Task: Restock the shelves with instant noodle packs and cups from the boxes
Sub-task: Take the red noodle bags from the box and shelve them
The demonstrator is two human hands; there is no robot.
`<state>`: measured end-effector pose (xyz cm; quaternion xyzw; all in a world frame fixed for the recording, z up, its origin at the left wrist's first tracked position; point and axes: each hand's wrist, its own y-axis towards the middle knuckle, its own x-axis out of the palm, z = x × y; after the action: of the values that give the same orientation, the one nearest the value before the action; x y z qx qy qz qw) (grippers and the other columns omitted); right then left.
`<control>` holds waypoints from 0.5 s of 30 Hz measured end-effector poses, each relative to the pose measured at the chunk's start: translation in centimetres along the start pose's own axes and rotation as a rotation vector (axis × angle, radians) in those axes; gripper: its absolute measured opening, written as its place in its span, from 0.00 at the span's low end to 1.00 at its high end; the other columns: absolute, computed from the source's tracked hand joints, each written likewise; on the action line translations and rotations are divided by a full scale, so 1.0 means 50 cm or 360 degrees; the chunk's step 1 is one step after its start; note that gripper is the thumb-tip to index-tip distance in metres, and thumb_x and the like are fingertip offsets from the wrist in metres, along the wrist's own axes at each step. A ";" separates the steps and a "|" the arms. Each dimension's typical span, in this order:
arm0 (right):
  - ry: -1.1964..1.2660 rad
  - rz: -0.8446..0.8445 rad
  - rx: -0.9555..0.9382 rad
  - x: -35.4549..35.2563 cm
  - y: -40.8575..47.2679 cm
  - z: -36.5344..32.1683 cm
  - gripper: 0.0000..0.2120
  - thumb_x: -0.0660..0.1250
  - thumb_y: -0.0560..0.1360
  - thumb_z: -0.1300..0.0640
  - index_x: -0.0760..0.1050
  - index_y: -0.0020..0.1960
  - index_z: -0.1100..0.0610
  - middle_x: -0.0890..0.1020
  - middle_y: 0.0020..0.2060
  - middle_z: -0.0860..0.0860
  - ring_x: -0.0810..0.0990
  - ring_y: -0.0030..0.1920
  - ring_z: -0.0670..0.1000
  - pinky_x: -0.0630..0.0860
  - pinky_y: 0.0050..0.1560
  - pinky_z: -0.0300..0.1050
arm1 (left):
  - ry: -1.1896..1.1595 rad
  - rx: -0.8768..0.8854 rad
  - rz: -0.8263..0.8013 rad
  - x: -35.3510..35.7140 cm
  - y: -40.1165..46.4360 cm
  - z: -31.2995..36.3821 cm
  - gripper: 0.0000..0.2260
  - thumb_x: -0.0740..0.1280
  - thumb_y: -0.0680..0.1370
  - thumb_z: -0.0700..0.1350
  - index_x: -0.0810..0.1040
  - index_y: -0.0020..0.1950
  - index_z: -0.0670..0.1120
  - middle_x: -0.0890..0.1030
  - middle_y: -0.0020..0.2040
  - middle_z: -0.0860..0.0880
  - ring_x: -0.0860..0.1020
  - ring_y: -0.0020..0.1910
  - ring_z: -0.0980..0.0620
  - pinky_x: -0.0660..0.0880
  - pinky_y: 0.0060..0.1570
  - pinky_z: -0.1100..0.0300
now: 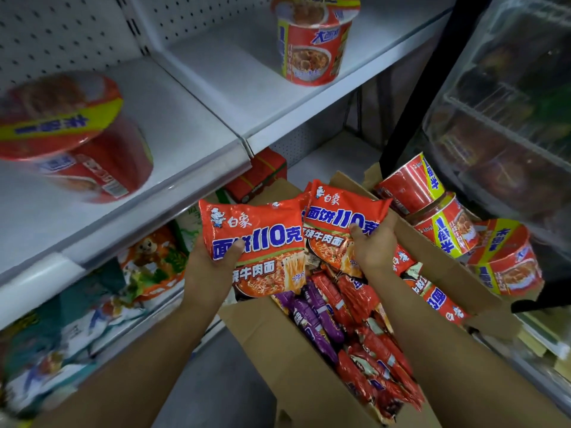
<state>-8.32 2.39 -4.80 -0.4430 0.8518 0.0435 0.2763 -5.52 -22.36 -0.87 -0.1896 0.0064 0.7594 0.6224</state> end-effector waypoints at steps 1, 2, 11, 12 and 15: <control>0.0015 -0.0021 -0.0027 -0.004 -0.012 -0.013 0.26 0.69 0.75 0.59 0.64 0.69 0.64 0.78 0.57 0.61 0.78 0.57 0.60 0.74 0.56 0.51 | -0.0006 0.0016 -0.0009 -0.015 -0.006 0.002 0.18 0.69 0.75 0.49 0.73 0.64 0.45 0.82 0.53 0.48 0.82 0.48 0.51 0.80 0.48 0.54; 0.0018 -0.0025 -0.0076 -0.005 -0.019 -0.016 0.27 0.69 0.75 0.59 0.63 0.70 0.64 0.78 0.57 0.60 0.78 0.56 0.60 0.74 0.56 0.52 | -0.0001 0.0034 -0.0013 -0.031 -0.016 0.006 0.18 0.69 0.75 0.49 0.74 0.63 0.45 0.82 0.53 0.48 0.82 0.48 0.51 0.80 0.47 0.55; 0.0024 -0.0124 -0.0387 -0.019 -0.202 -0.121 0.27 0.68 0.76 0.61 0.61 0.70 0.59 0.79 0.51 0.51 0.80 0.48 0.52 0.78 0.53 0.52 | -0.0103 0.0168 0.0146 -0.209 -0.125 0.024 0.11 0.68 0.77 0.48 0.73 0.58 0.51 0.80 0.47 0.56 0.80 0.43 0.60 0.75 0.41 0.65; 0.0023 -0.0138 -0.0408 -0.020 -0.230 -0.134 0.27 0.68 0.76 0.60 0.60 0.71 0.58 0.79 0.51 0.50 0.80 0.48 0.52 0.78 0.53 0.53 | -0.0100 0.0185 0.0166 -0.234 -0.142 0.023 0.12 0.68 0.77 0.49 0.73 0.59 0.50 0.80 0.48 0.55 0.79 0.43 0.60 0.75 0.40 0.66; 0.0047 -0.0208 -0.0505 -0.020 -0.319 -0.173 0.25 0.68 0.76 0.59 0.61 0.70 0.57 0.79 0.51 0.51 0.79 0.49 0.51 0.78 0.51 0.48 | -0.0120 0.0186 0.0237 -0.321 -0.197 0.015 0.17 0.68 0.76 0.51 0.74 0.63 0.48 0.81 0.53 0.51 0.81 0.46 0.55 0.77 0.43 0.61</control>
<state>0.81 -9.26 5.74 -0.5362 0.8075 0.1528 0.1925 6.08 -35.09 6.82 -0.1232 0.0412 0.8085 0.5739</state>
